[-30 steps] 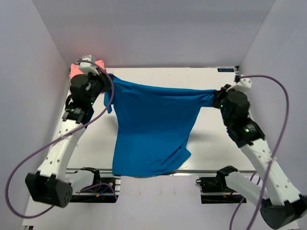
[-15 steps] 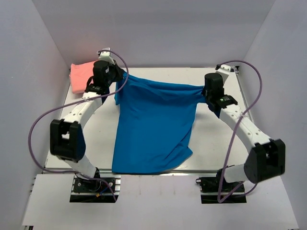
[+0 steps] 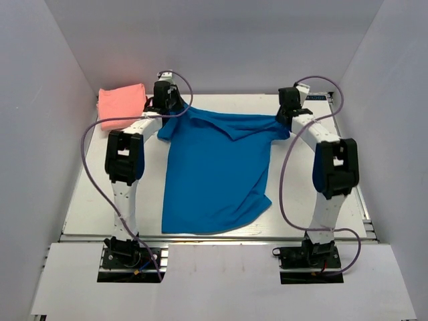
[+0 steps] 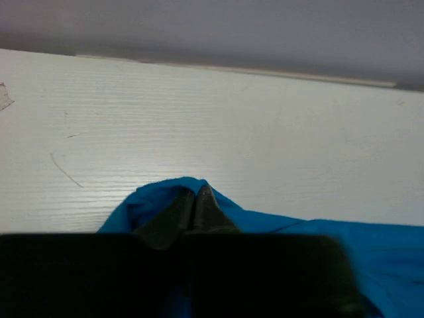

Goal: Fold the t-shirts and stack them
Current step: Flatten out the tshirt

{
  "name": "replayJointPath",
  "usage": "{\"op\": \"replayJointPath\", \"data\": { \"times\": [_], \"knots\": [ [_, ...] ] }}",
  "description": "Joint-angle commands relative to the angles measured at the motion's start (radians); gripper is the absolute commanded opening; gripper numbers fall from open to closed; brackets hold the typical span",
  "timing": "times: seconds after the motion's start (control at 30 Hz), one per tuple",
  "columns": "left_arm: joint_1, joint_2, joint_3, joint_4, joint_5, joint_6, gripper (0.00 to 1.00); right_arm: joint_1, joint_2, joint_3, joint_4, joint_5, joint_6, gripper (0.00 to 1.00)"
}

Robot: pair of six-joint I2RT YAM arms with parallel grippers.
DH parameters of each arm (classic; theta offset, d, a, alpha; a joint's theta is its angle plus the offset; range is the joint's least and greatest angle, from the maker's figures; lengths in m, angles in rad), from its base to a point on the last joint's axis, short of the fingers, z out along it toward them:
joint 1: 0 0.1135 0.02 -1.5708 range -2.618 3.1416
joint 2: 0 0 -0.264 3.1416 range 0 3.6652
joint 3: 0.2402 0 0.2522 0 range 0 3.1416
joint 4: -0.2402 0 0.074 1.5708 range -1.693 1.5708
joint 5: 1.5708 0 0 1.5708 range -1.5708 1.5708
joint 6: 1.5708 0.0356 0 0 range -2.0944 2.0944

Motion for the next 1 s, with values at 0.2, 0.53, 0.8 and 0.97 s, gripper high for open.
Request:
{"op": "replayJointPath", "data": {
  "times": [0.2,0.53,0.8,0.97],
  "knots": [
    [0.001,0.080,0.287,-0.163,-0.128,-0.026,1.00,-0.051,0.098,0.236,-0.145,-0.131,-0.081,0.90],
    [-0.175,0.029,0.238,-0.218,0.221,0.046,1.00,-0.045,-0.379,-0.278,-0.274,-0.277,-0.060,0.90],
    [-0.442,0.100,0.187,-0.195,0.307,0.124,1.00,-0.028,-0.706,-0.704,-0.340,-0.606,-0.083,0.85],
    [-0.541,0.176,0.252,-0.216,0.261,0.170,1.00,-0.010,-0.784,-0.862,-0.277,-0.774,-0.083,0.71]
  ]
}}
